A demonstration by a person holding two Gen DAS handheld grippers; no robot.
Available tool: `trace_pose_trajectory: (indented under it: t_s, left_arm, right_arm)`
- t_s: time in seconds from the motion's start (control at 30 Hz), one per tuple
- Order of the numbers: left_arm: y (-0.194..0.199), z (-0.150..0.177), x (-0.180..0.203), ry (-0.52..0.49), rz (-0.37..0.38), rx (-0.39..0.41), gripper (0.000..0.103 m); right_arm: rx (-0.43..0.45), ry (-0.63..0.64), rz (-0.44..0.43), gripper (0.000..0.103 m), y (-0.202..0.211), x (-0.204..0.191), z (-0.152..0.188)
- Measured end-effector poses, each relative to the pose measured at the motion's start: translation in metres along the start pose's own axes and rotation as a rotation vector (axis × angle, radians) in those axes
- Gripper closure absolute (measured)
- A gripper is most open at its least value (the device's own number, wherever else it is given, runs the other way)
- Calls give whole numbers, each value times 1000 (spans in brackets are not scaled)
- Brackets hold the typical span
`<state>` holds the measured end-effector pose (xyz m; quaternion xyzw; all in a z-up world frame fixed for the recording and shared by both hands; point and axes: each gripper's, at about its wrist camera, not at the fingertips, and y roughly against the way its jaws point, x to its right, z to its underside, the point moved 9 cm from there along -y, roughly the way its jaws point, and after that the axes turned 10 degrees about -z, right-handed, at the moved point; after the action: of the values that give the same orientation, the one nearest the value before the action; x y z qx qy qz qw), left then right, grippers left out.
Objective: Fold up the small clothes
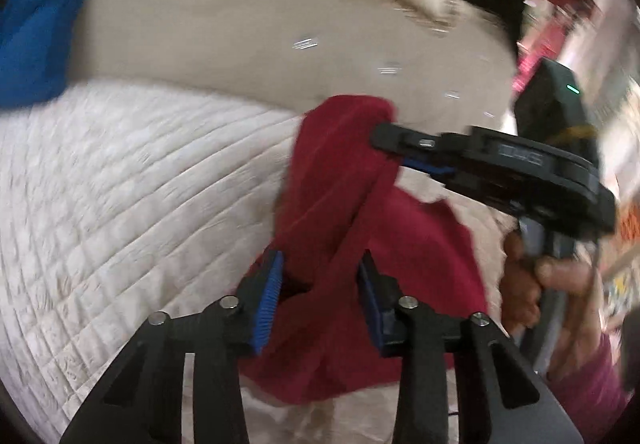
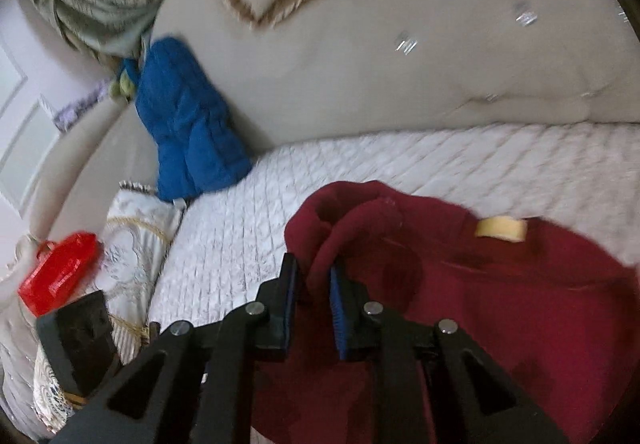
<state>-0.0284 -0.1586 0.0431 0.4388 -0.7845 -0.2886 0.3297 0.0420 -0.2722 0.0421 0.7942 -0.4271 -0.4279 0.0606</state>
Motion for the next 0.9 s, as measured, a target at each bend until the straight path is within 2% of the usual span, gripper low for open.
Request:
trace_pose_trajectory:
  t_s: [0.1,0.23,0.27,0.37,0.43,0.47,0.53,0.57,0.6,0.63,0.7,0.77,0.83,0.9]
  left_arm:
    - [10,-5,57,-65,70,24,95]
    - [-8,0,126,-135,163,-21,99]
    - [-15,6,142,-148,178,-39,103]
    - [-43,25,177,-142,265,-130,103]
    - [-54,43,195,-168,303,-208,103]
    - [-50,48,200,-200,295,-212,103]
    - [-31,48,199,-276,264,-166,101]
    - [-18,45,196,-311,244,-137,94]
    - [-10,40,190,-330,234,-115,89]
    - [2,38,182,-347,223,-87,87]
    - [18,33,157,-369,162,-28,79]
    - [14,29,129,-373,72,0,78]
    - [2,34,112,-359,12,-16,78]
    - [-8,42,104,-322,-6,-53,78]
  right_arm:
    - [36,7,50,88,40,18,-9]
    - [85,-35,138,88,93,60,-9]
    - [90,-57,159,88,102,73,-5]
    - [76,-154,274,88,118,131,23]
    - [51,-226,295,87,117,157,43]
    - [45,-257,299,86,119,165,51]
    - [75,-290,294,75,132,165,58]
    - [104,-299,265,66,140,160,58]
    - [135,-310,237,43,148,153,59]
    - [171,-312,207,29,159,143,59]
    - [191,-282,159,25,168,119,66]
    - [164,-262,126,21,161,103,72]
    - [126,-270,96,18,146,91,82]
    - [79,-293,77,18,125,85,91]
